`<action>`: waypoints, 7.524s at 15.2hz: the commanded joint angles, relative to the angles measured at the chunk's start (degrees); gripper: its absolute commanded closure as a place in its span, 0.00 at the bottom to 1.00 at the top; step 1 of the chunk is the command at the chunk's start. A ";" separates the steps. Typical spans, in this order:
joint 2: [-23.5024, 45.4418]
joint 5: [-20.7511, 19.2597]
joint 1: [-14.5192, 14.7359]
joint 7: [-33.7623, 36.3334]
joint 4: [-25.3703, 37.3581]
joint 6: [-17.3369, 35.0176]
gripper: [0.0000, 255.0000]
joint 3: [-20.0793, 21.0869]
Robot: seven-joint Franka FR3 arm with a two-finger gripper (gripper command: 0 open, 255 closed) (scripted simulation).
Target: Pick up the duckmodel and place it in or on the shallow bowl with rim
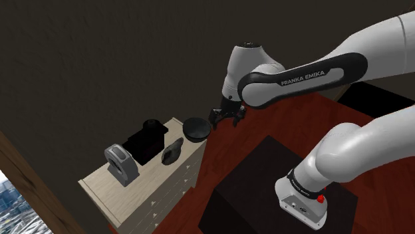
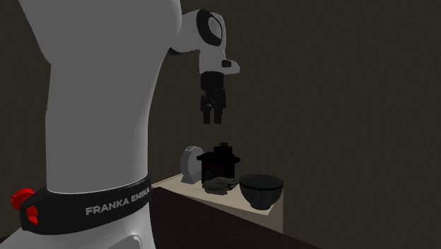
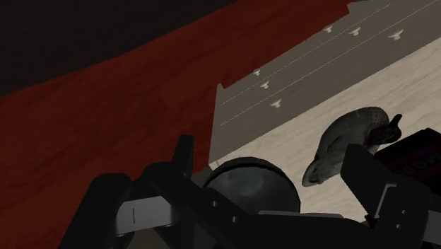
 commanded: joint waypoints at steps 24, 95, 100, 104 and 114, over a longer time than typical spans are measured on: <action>60.85 -33.90 10.11 64.08 33.65 32.25 0.00 -10.29; 42.45 -20.40 -10.55 36.39 27.95 20.86 1.00 -4.95; 45.11 -21.23 -11.50 35.14 28.20 23.27 1.00 -6.01; 47.71 -22.54 -10.82 36.10 28.36 25.66 1.00 -6.93; 51.52 -24.25 -9.71 37.40 28.91 28.89 1.00 -8.40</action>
